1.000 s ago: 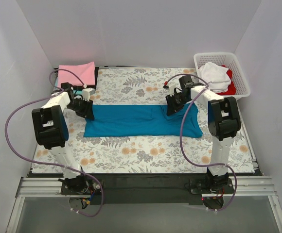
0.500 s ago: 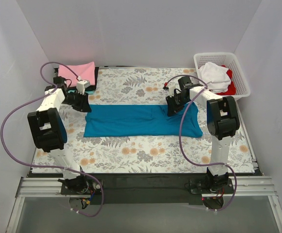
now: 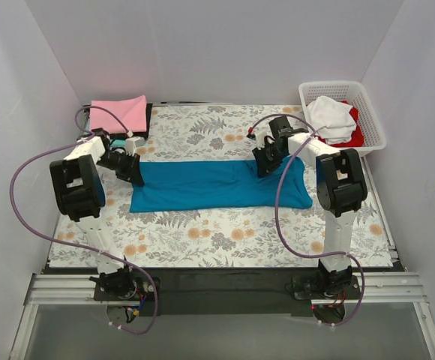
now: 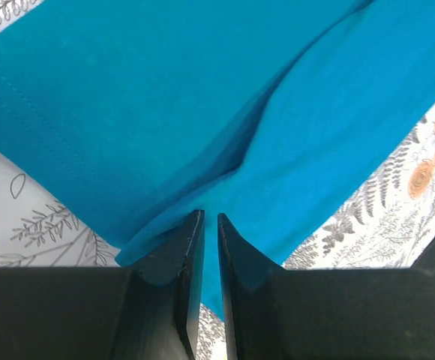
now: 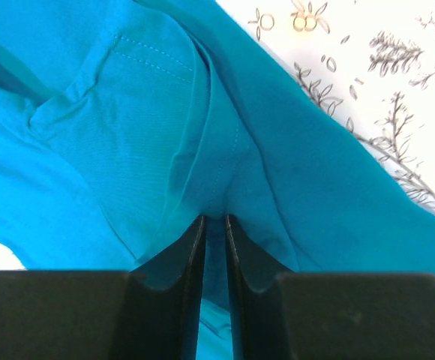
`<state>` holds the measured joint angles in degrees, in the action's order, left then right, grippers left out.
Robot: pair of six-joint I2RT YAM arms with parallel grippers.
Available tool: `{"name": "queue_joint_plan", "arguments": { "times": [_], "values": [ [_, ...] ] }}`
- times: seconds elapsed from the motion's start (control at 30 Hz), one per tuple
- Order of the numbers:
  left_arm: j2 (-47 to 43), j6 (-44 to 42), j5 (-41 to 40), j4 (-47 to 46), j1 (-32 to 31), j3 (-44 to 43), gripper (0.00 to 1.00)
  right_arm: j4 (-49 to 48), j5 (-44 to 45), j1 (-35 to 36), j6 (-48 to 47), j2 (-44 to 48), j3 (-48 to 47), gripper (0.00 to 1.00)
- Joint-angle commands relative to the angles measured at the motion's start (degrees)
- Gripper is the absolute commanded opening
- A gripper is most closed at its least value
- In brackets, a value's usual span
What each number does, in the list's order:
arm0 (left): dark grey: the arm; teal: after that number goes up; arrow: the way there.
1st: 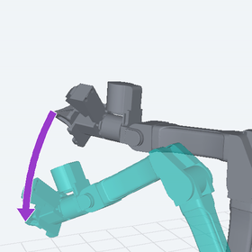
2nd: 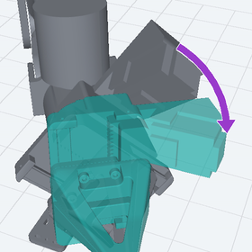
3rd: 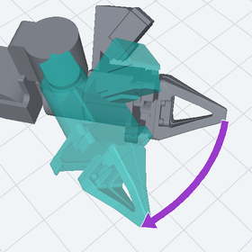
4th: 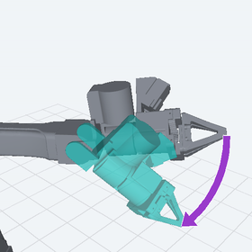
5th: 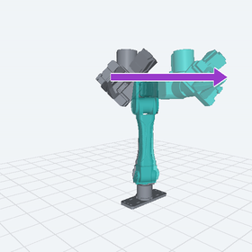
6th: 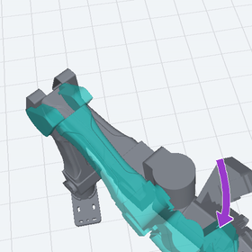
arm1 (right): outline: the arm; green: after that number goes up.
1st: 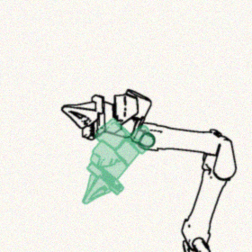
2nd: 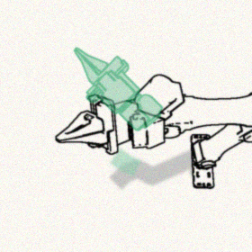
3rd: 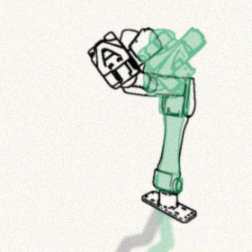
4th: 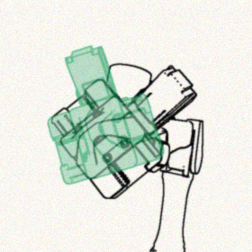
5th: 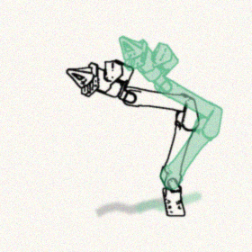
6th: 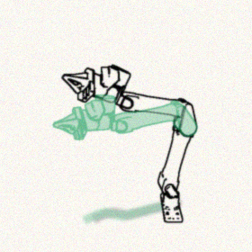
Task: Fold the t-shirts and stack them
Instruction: Fold the tshirt
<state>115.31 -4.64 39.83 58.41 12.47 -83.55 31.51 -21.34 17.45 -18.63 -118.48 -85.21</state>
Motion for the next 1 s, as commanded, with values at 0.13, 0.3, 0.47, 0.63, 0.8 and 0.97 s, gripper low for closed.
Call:
{"name": "queue_joint_plan", "arguments": {
  "times": [0.13, 0.3, 0.47, 0.63, 0.8, 0.97],
  "values": [
    [2.29, 7.62, -5.45, -8.91, 0.1, -2.15, 0.12, -2.24, 13.41, 3.11, -6.32, -4.57, -4.16, 0.24],
    [4.84, 14.3, -5.83, -12.88, 0.01, -3.02, 0.15, -4.34, 19.31, 5.22, -9.92, -9.74, -10.14, 0.24],
    [0.81, 13.79, -1.43, -13.05, 0.19, -1.98, 0.19, -8.64, 24.06, 6.01, -12.13, -14.58, -17.96, 0.27],
    [-9.12, 8.1, -1.76, -15.61, -2.09, 2.95, 0.21, -14.37, 27.58, 6.54, -13.36, -15.91, -23.41, 0.39],
    [-16.34, 1.67, -10.81, -19.47, -11.56, 9.71, 0.22, -14.37, 26.27, 6.54, -10.73, -10.04, -25.1, 0.54],
    [-15.21, 0.08, -21.7, -23.43, -20.02, 13.94, 0.03, -13.84, 24.33, 6.54, -8.62, -2.65, -21.14, 0.66]
  ]
}}
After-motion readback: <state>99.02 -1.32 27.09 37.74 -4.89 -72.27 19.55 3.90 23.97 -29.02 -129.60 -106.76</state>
